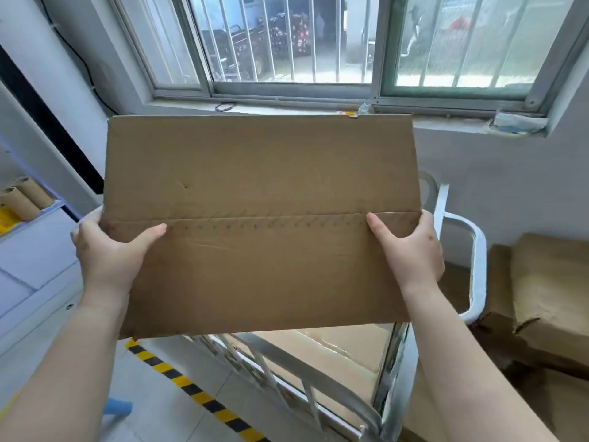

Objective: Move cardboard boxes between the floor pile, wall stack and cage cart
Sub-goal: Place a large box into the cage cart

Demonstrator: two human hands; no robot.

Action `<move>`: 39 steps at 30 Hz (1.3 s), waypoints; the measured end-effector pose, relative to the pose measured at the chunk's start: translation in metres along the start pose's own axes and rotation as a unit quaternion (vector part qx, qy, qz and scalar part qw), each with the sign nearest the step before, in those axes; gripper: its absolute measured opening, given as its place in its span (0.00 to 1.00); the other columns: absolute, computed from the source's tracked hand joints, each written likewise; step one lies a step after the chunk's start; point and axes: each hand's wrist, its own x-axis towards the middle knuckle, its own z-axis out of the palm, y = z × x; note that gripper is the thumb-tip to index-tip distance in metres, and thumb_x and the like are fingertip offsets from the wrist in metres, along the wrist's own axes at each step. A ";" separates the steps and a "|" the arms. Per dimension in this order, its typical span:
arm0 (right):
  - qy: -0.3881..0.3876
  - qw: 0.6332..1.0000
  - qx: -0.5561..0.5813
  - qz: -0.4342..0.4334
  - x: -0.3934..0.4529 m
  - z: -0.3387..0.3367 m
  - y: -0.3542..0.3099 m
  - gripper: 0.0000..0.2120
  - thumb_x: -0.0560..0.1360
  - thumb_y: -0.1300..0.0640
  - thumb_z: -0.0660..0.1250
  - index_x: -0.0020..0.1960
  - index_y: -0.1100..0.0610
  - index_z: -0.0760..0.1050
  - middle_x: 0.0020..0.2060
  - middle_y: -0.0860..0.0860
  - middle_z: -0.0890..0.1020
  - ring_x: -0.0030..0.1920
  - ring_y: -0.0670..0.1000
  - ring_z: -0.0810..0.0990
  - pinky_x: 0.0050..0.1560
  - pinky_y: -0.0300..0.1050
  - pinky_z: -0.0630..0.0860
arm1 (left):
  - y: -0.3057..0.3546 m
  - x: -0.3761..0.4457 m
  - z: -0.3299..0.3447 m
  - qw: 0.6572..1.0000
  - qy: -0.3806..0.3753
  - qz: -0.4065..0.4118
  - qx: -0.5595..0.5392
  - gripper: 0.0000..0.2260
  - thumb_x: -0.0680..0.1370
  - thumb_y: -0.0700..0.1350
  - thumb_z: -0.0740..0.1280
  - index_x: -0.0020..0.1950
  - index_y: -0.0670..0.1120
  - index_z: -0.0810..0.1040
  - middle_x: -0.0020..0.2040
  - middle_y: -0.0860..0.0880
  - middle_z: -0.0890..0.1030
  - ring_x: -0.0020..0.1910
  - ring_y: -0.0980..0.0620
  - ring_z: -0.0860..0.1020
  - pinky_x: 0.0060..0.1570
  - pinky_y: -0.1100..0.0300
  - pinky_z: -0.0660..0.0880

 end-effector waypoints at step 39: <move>0.123 0.866 -0.187 0.448 0.229 0.334 0.380 0.49 0.65 0.31 0.69 0.73 0.59 0.57 0.69 0.59 0.67 0.67 0.64 0.69 0.63 0.63 0.70 | -0.333 0.186 0.630 0.865 -0.459 0.043 0.198 0.25 0.68 0.52 0.72 0.62 0.48 0.72 0.64 0.46 0.73 0.61 0.44 0.74 0.56 0.51 0.71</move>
